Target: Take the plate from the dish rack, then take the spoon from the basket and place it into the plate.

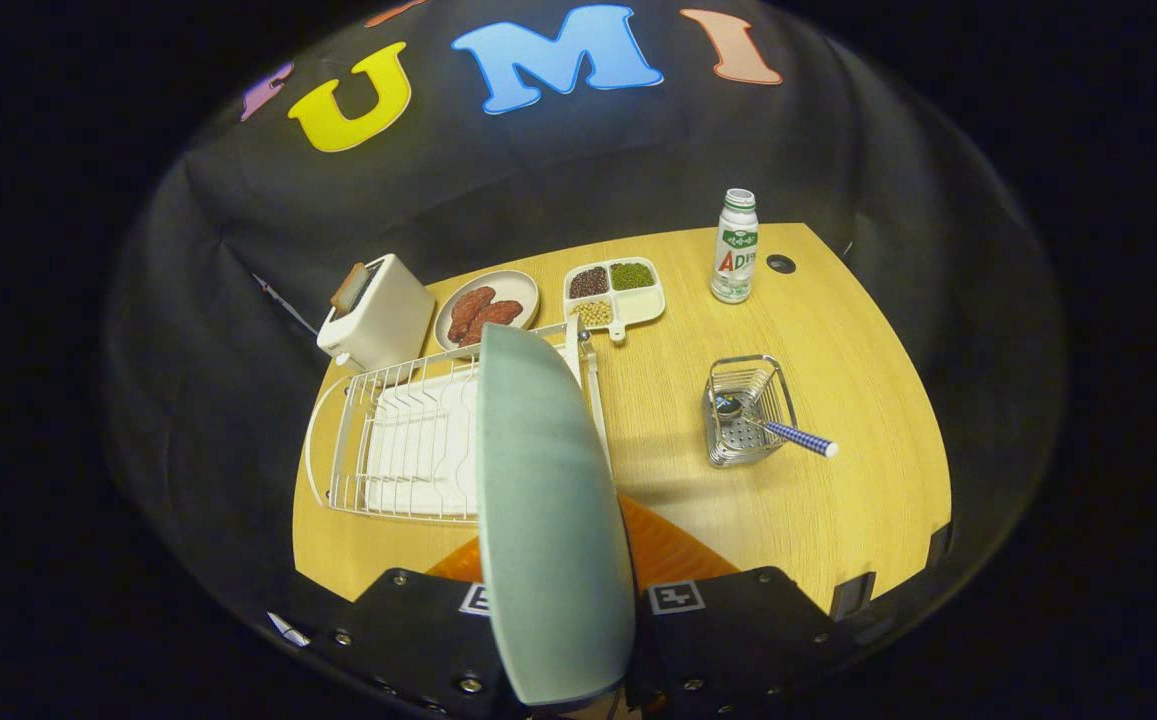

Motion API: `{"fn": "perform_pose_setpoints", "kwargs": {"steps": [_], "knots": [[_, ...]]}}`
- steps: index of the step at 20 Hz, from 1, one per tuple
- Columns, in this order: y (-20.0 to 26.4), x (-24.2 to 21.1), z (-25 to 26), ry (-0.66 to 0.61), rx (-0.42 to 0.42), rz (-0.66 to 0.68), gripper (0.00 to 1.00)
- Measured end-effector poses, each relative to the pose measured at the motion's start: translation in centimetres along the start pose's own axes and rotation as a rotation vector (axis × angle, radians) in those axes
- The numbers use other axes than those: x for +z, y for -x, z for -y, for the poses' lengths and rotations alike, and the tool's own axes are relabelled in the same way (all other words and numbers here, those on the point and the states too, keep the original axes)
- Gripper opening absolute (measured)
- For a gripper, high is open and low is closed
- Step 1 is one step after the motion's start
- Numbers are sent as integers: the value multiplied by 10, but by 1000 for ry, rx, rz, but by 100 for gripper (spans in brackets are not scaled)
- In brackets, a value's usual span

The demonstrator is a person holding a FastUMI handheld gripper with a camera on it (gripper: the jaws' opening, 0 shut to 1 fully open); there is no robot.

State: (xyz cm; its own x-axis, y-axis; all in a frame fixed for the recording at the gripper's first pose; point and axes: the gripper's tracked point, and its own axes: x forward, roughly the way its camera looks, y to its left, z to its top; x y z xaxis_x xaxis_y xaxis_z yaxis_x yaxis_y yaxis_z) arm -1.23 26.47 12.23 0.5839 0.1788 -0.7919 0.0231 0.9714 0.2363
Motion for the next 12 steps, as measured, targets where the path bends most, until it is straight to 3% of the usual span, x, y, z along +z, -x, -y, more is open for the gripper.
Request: {"fn": "perform_pose_setpoints", "kwargs": {"steps": [12], "knots": [[-2,-85,52,-50,47,-125,37]]}}
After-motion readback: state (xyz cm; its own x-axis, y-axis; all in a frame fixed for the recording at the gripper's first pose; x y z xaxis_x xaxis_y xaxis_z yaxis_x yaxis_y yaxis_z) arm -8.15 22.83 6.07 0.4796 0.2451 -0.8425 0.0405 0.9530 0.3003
